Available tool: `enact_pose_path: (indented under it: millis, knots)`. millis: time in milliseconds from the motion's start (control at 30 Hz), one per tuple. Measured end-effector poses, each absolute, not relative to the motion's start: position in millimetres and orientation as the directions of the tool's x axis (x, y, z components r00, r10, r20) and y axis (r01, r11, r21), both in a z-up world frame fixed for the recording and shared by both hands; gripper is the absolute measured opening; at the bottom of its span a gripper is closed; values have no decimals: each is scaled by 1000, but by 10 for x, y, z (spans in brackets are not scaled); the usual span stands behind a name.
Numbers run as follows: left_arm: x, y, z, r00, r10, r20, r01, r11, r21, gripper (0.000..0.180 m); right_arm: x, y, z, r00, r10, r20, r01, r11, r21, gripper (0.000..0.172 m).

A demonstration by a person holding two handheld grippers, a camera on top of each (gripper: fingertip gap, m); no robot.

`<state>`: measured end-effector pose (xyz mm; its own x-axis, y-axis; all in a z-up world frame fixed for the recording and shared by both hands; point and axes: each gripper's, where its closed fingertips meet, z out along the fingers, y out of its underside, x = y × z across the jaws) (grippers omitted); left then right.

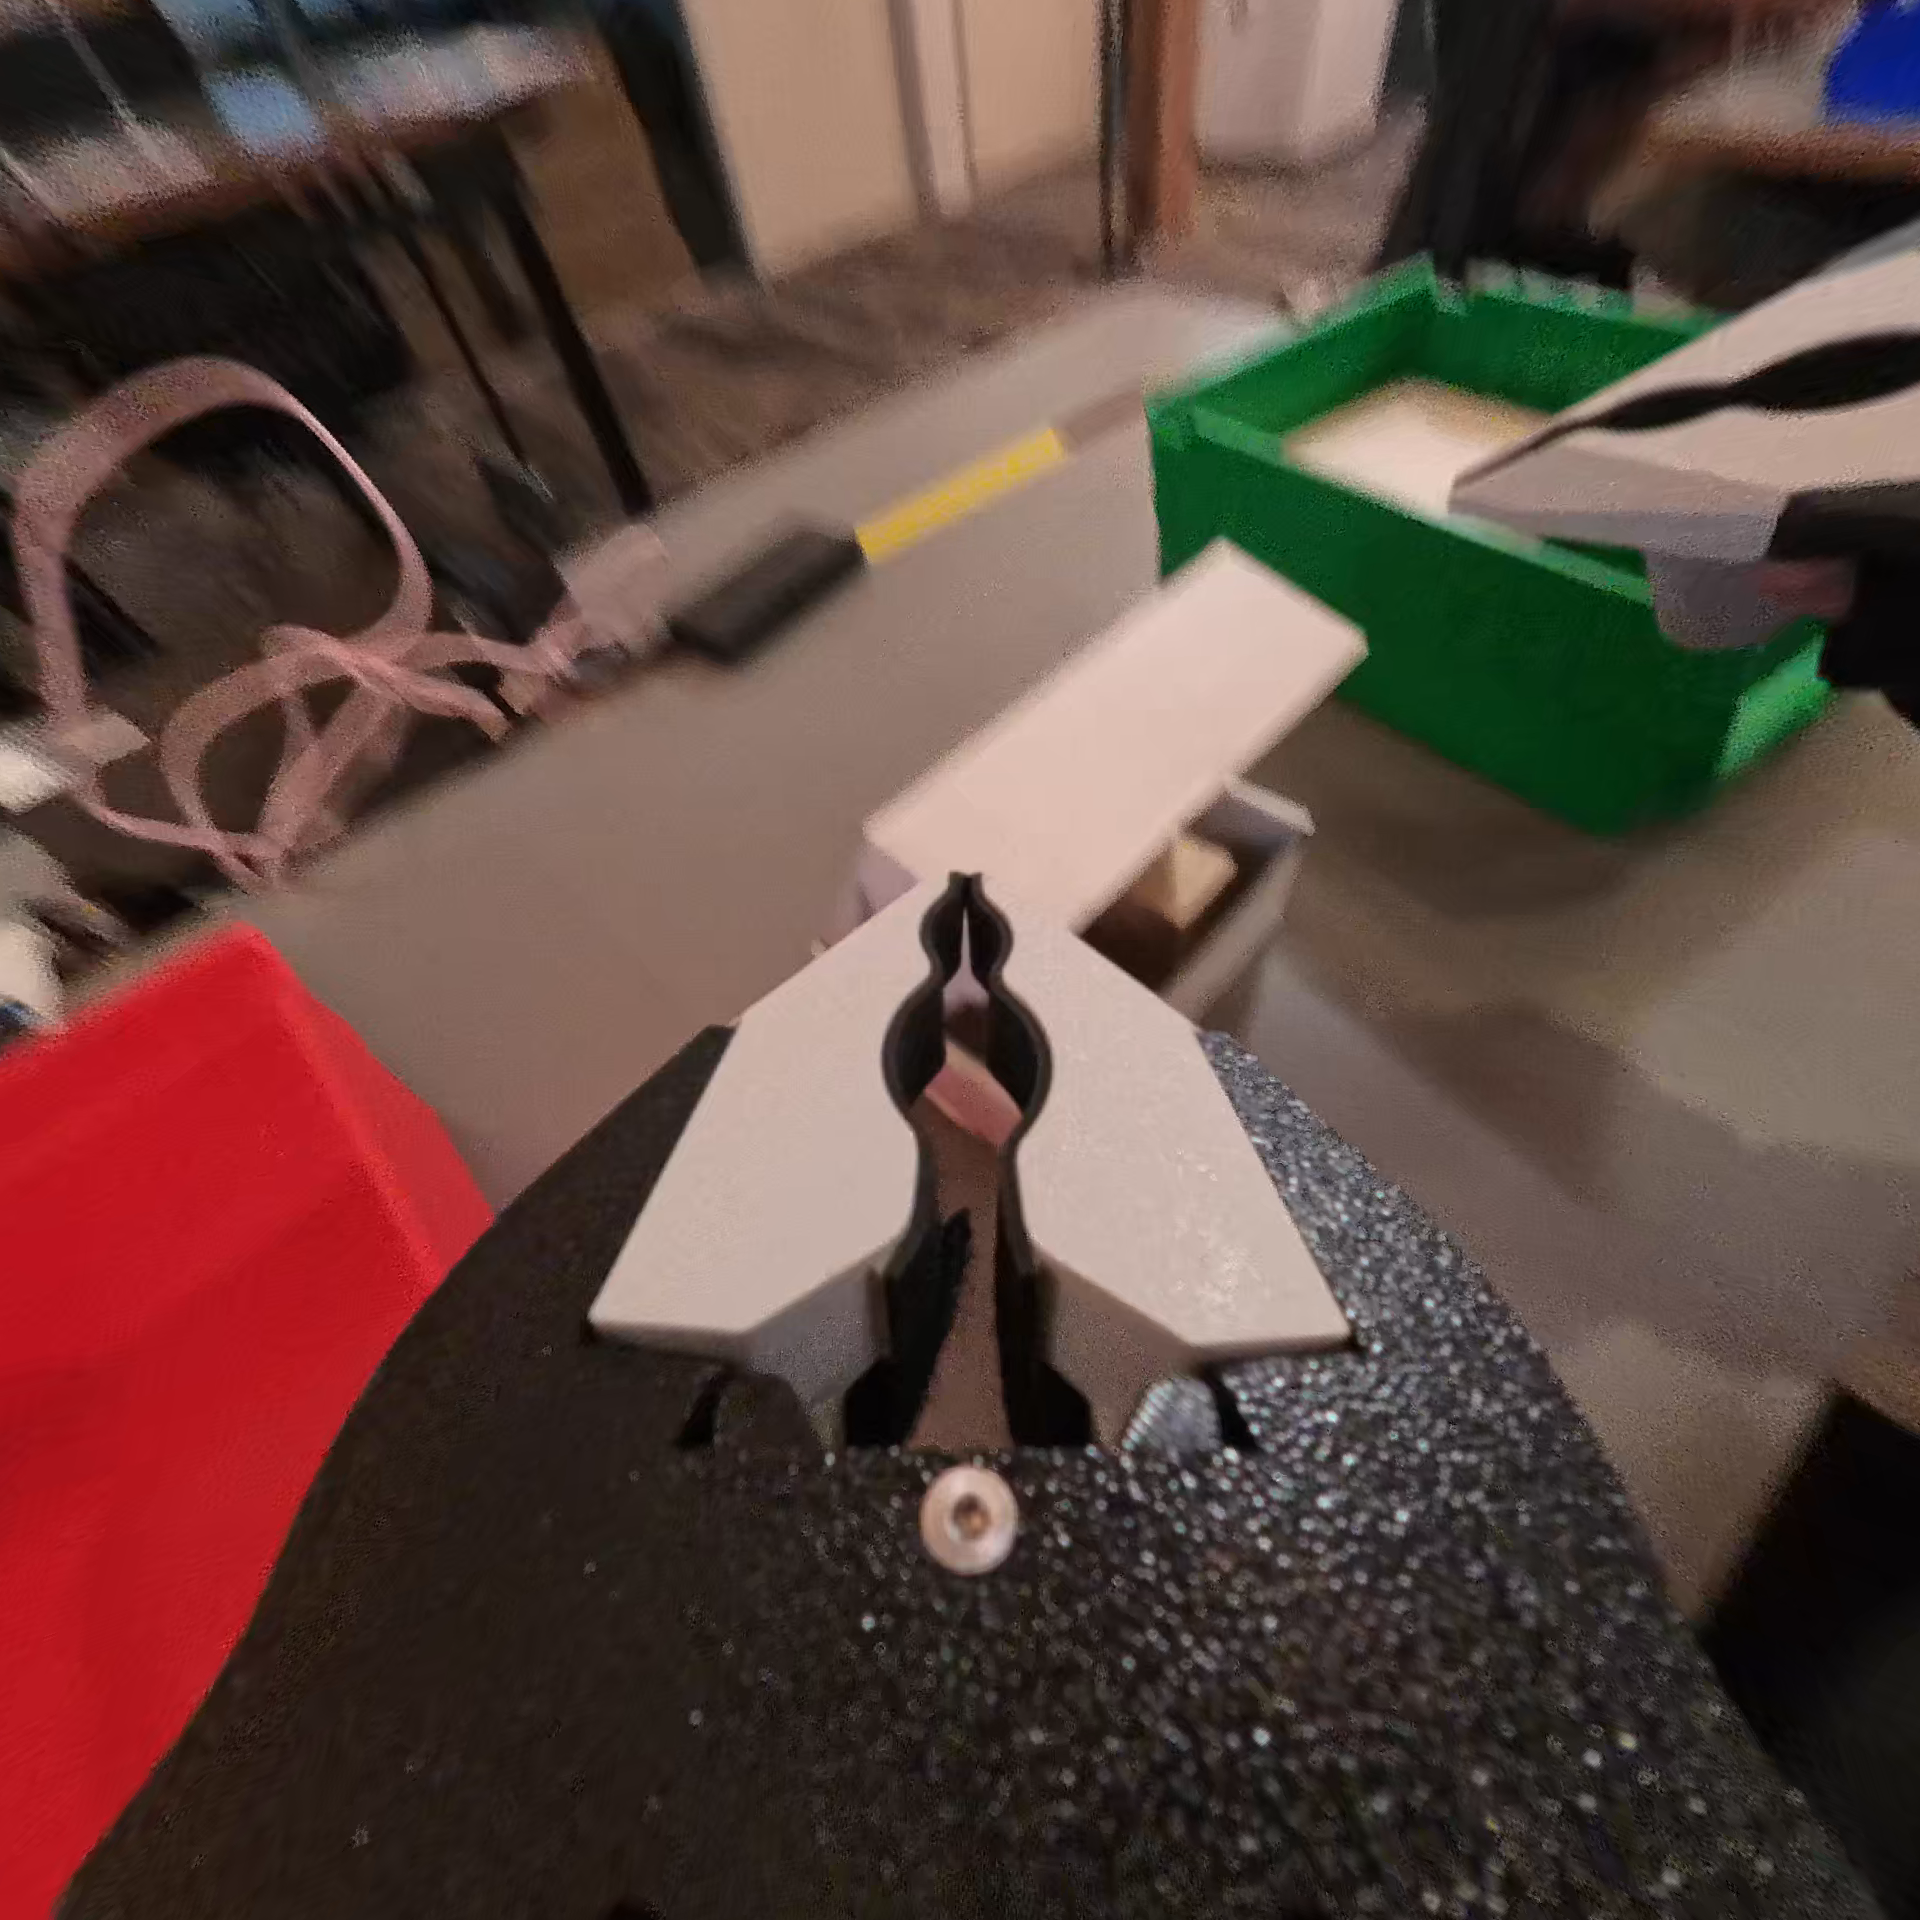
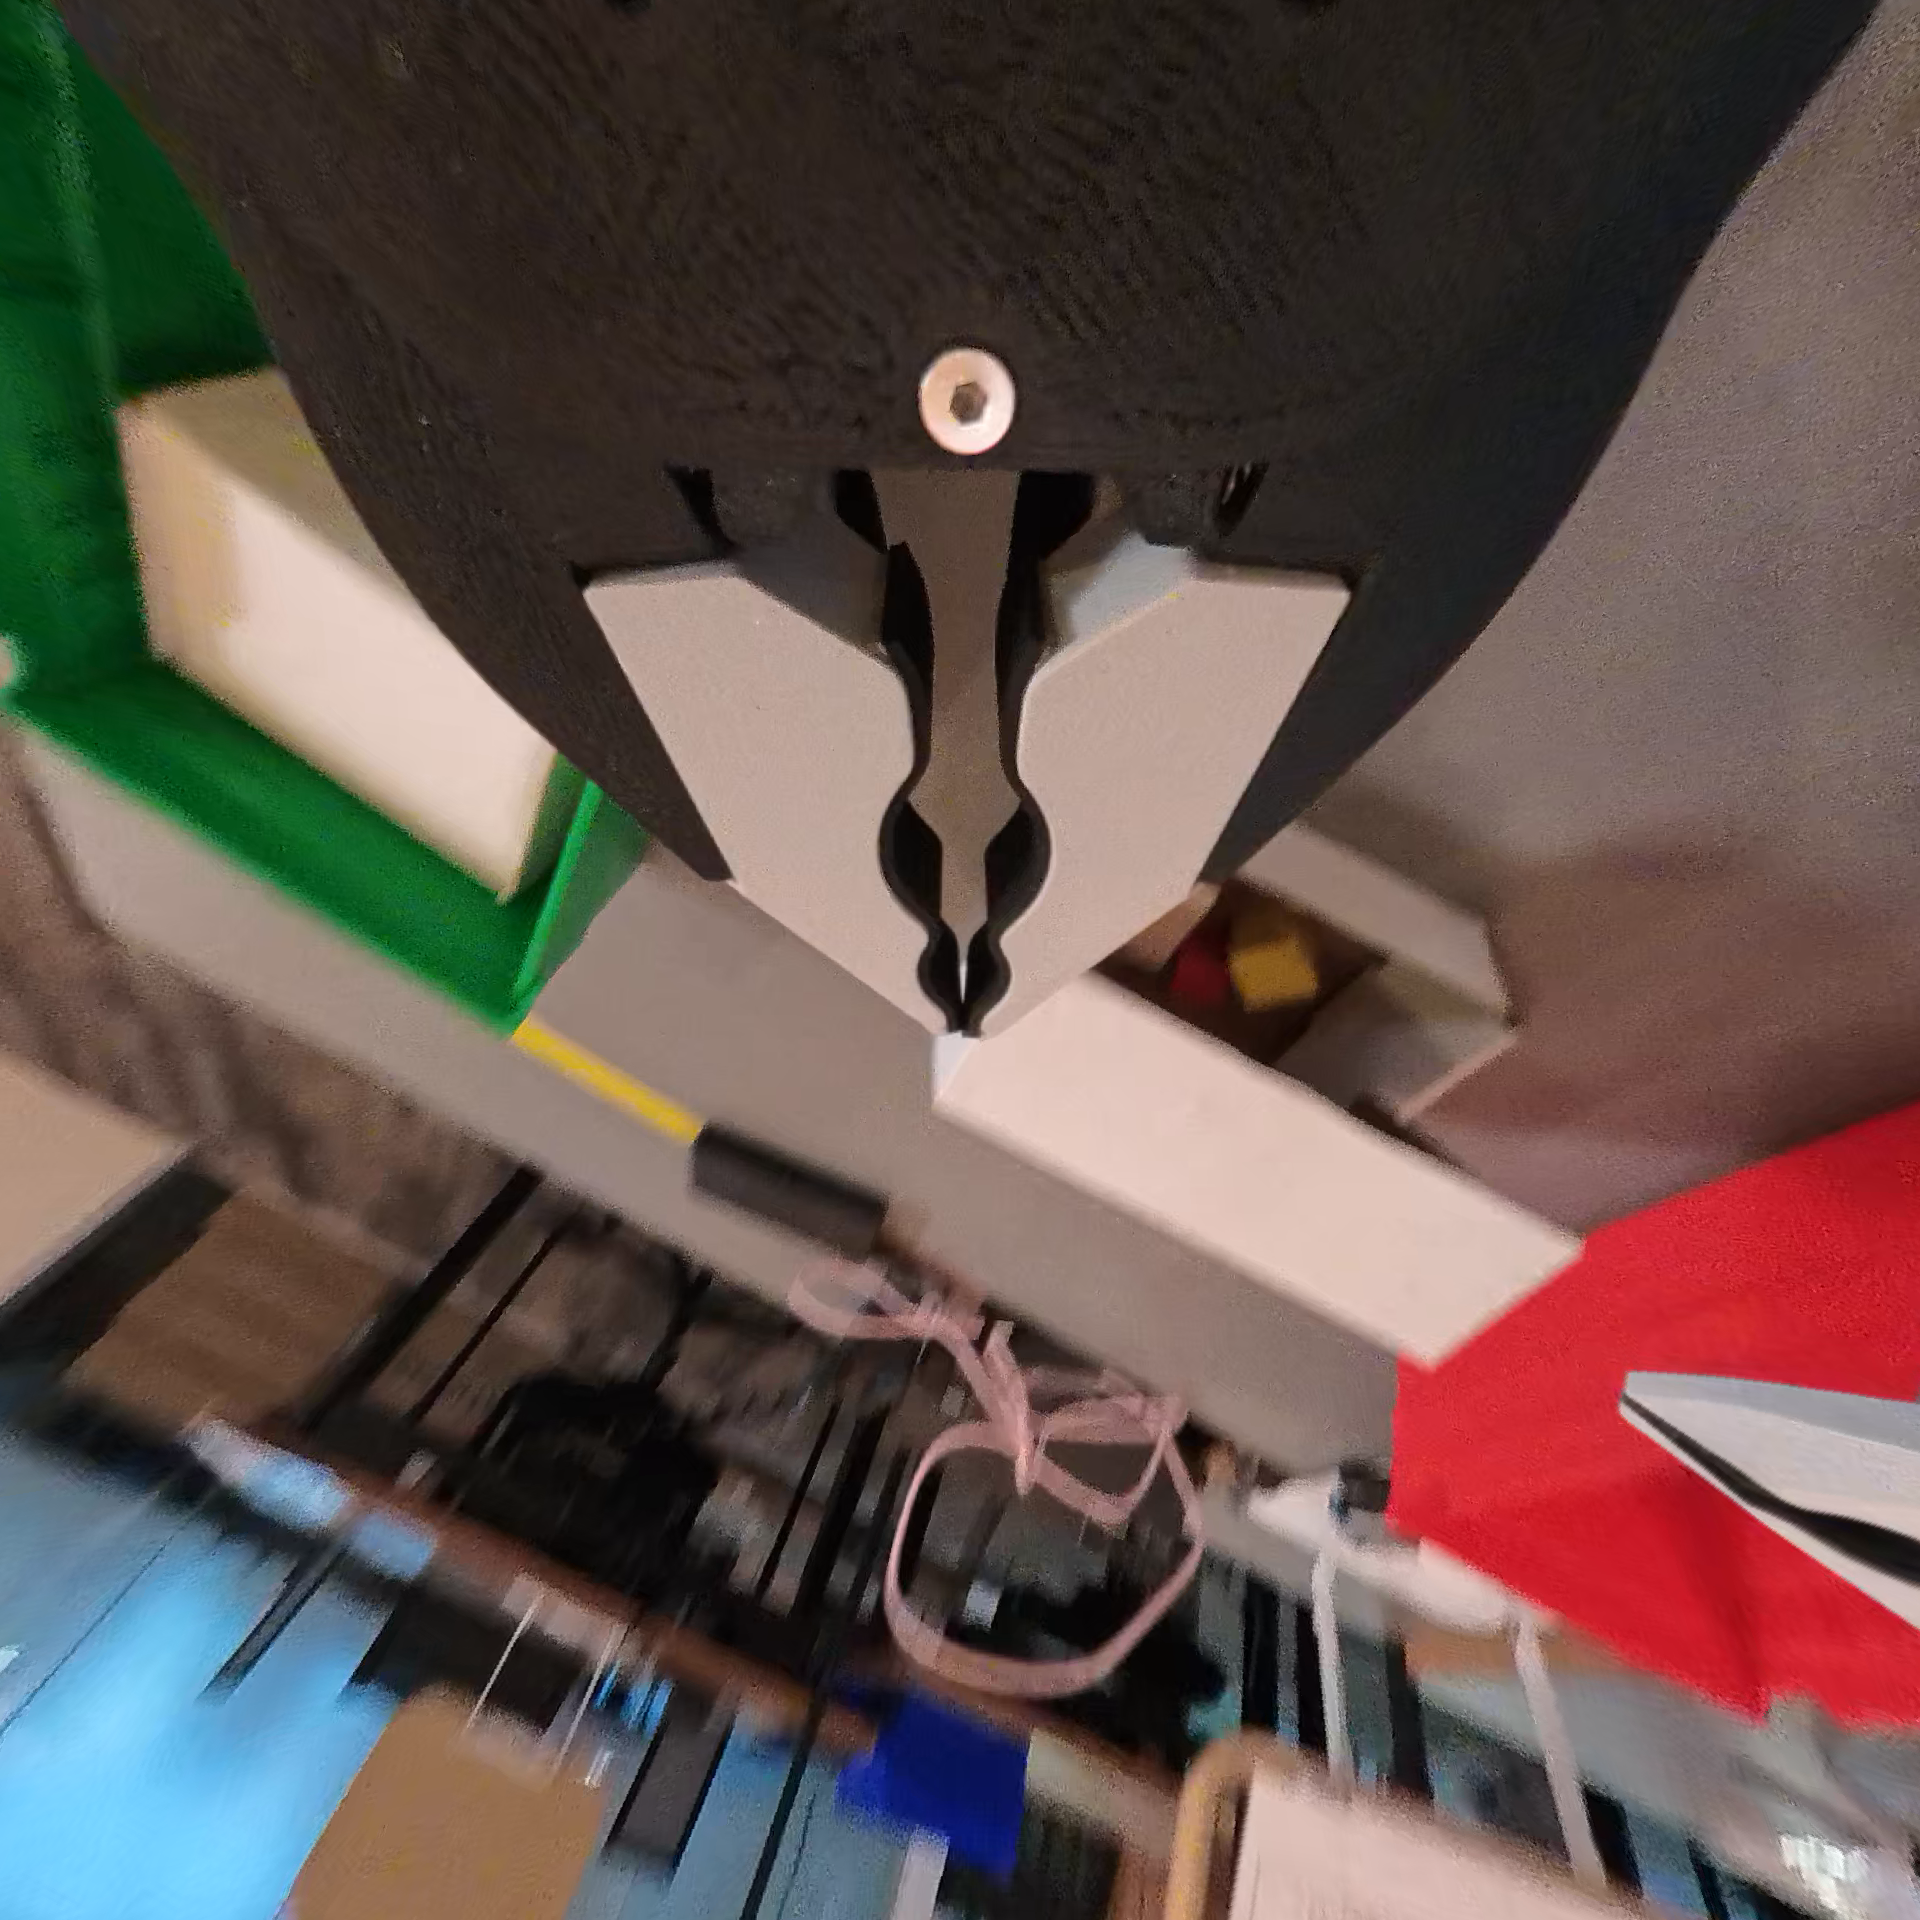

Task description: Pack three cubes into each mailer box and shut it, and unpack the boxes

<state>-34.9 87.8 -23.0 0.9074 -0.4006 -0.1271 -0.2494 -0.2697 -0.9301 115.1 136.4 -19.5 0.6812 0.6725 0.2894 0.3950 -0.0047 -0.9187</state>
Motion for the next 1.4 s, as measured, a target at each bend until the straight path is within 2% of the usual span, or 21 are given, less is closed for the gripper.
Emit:
enact_pose_path:
  millis: [33, 167, 333, 733, 1000, 1300, 1400]
  knots:
    - [-360, 945, -77, 913, -375, -160, -250, -206, -946, 0, 1113, 1426, -48, 684, 659, 313, 381, 43, -924, 0]
    - [-312, 1226, 58, 912, -339, -230, -300, -170, -939, 0, 886, 1726, 128, 663, 656, 360, 406, 89, -909, 0]
    - [-222, 1426, -374, 900, -395, -182, -321, -322, -891, 0, 710, 1885, -354, 607, 733, 308, 496, -47, -867, 0]
    - [-161, 1248, -1212, 880, -463, -105, -342, -466, -816, 0, 820, 1681, -1187, 590, 777, 220, 547, -184, -817, 0]
    - [-111, 1259, -1307, 877, -480, -35, -267, -424, -866, 0, 830, 1669, -1292, 623, 763, 170, 496, -217, -841, 0]
    - [-107, 1259, -1314, 877, -481, -10, -228, -397, -889, 0, 833, 1669, -1291, 633, 754, 175, 442, -165, -882, 0]
    - [-110, 1265, -1299, 868, -495, -26, -220, -337, -915, 0, 833, 1669, -1283, 626, 761, 174, 414, -135, -900, 0]
